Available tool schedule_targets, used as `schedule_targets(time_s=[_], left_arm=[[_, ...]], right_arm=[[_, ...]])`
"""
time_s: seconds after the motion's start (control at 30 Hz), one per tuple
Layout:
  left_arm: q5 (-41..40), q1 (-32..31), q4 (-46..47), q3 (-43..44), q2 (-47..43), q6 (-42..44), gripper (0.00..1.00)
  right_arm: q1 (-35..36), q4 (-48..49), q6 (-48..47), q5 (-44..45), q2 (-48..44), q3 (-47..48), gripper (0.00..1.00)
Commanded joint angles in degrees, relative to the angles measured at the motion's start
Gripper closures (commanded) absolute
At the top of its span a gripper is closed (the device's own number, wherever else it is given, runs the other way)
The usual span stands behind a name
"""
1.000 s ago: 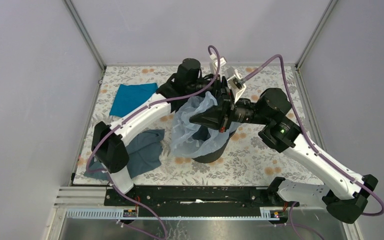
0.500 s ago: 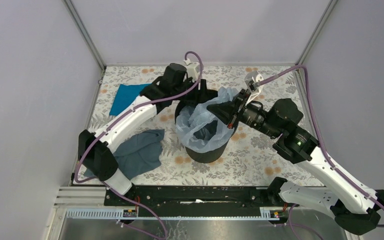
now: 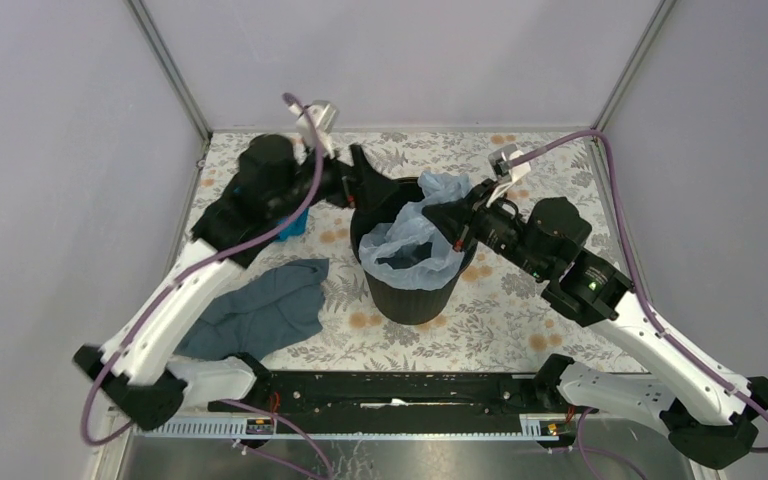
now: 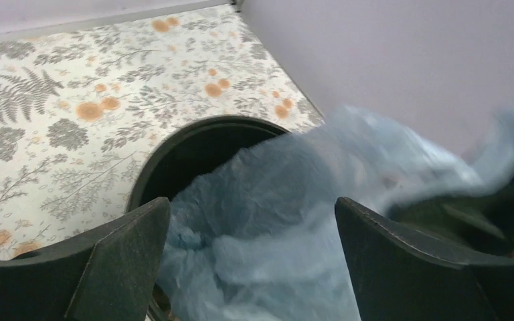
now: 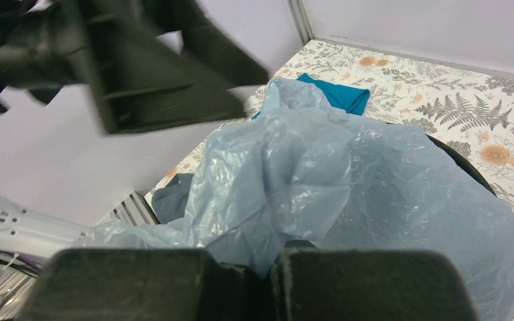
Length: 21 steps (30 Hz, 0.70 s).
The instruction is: Put the trash bags into the trash bin
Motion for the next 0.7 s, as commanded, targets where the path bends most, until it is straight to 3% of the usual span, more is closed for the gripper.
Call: schedule_targets(time_s=[0.0,0.17,0.27,0.4,0.5,0.67], left_arm=[[7.23,-0.05,5.38,-9.96,-9.55,2.29,0.01],[12.91,-0.14,7.58,-14.06,-14.09,1.13,0.01],[11.65,-0.48,7.41,-14.68,-12.62,0.08,0.02],[9.43,-0.61,7.43,-16.14,-9.69,-2.36,0.13],[6.92,-0.67,8.87,-16.63,-8.70,-3.31,0.31],[4.67,-0.65,13.18,-17.54,-8.74,-4.89,0.64]], right_arm=[[0.33,2.02,3.18,2.97,1.56,3.43,1.00],[0.31,7.86,9.00,-3.31,8.19,6.31,1.00],[0.32,8.26,11.22,-4.37,12.27,9.11,1.00],[0.29,6.50,12.54,-2.72,14.47,10.28,1.00],[0.32,4.21,12.85,-2.95,13.82,10.01,0.99],[0.27,-4.44,10.86,1.11,12.08,11.89,0.55]])
